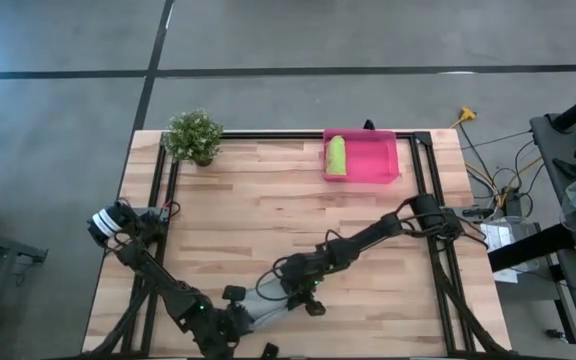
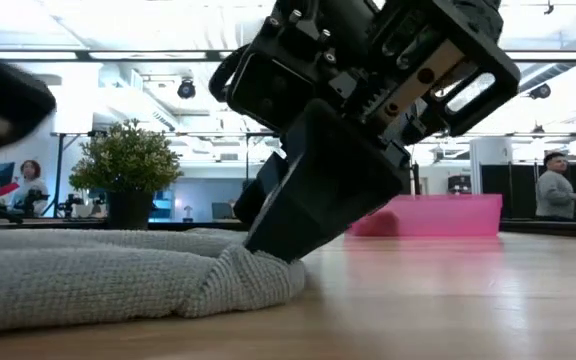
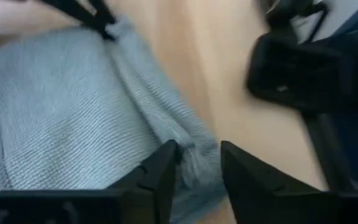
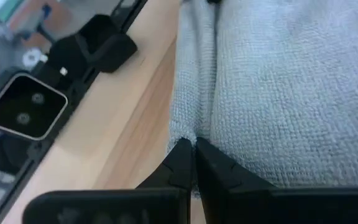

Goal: Roll microfiber towels into tight, uniform cylinder then place into a basket
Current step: Roll the gray microfiber cloth

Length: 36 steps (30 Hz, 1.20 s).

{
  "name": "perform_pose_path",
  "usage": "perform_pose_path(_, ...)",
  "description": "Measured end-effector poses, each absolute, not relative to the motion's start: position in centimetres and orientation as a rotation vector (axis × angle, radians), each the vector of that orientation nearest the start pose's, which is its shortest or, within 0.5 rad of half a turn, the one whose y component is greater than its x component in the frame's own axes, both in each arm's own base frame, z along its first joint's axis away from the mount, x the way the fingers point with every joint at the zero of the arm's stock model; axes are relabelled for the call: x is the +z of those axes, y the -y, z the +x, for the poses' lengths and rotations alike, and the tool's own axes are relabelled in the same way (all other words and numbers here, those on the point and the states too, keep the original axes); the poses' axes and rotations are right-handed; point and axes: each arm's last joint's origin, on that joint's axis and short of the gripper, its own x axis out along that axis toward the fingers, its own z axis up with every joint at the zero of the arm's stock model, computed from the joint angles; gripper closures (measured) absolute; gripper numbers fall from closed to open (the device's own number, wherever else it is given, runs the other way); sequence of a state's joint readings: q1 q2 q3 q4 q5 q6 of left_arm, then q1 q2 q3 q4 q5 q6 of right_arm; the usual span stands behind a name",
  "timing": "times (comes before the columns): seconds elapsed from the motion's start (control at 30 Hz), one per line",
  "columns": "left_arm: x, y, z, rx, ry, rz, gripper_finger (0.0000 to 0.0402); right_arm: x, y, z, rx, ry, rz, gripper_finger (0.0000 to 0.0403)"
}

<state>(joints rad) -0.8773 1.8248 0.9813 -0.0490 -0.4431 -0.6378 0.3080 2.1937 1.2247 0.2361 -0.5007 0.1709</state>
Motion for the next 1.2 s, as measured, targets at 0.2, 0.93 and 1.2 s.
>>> perform_pose_path(0.2,17.5,26.4,22.7,-0.236,-0.708,-0.023,0.0245,8.5,-14.1,40.2,0.715,-0.744,0.32,0.0394)
perform_pose_path(0.93,15.2,25.9,25.3,-0.05,-0.617,0.331,0.0237,7.0,-12.1,36.1,0.711,-0.525,0.585,0.0394)
perform_pose_path(1.2,14.0,24.1,27.5,-0.098,-0.734,0.188,0.0237,7.1,-12.3,36.0,0.705,-0.507,0.577,0.0394)
